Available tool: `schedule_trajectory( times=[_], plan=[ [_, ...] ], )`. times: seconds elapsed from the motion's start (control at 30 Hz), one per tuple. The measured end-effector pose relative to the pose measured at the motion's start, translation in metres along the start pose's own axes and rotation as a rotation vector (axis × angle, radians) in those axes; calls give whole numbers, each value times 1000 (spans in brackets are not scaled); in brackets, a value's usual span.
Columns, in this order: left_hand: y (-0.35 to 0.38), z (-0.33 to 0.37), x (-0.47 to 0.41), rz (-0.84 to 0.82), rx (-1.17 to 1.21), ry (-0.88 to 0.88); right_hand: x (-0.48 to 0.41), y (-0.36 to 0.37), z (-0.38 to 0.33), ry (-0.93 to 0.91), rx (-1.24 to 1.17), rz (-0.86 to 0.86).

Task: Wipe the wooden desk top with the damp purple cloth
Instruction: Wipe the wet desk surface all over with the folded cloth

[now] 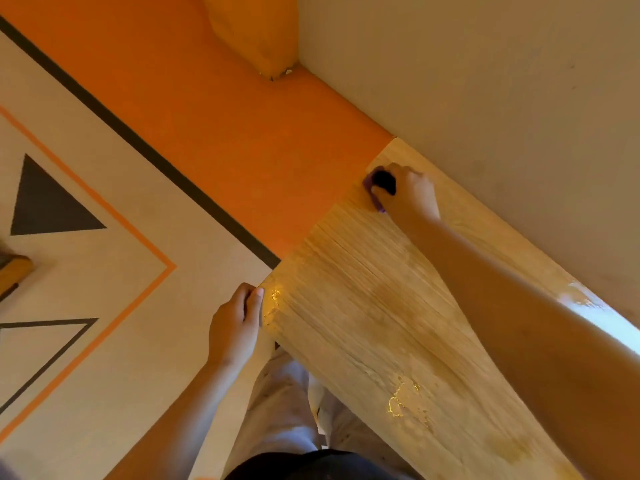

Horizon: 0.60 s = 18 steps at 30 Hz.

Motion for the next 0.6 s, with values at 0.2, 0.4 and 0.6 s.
schedule_trajectory(
  times=[0.2,0.4,0.6],
  plan=[
    [8,-4,3,47,76,-6,112,73,-77,-264,-125,-262],
    [8,-2,2,36,124,-7,115,70,-75,-316,-121,-312],
    [1,-9,13,10,538,-257,52,34,-32,-66,15,-62]
  ],
)
Point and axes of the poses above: each hand's wrist, its own x-axis away from the middle knuckle, its own y-axis out of the palm, z = x × y, the point moved 1 cm from there along -x, towards the middle knuckle, and after that the axes turned 3 degrees about y, right-handed, at the moved point
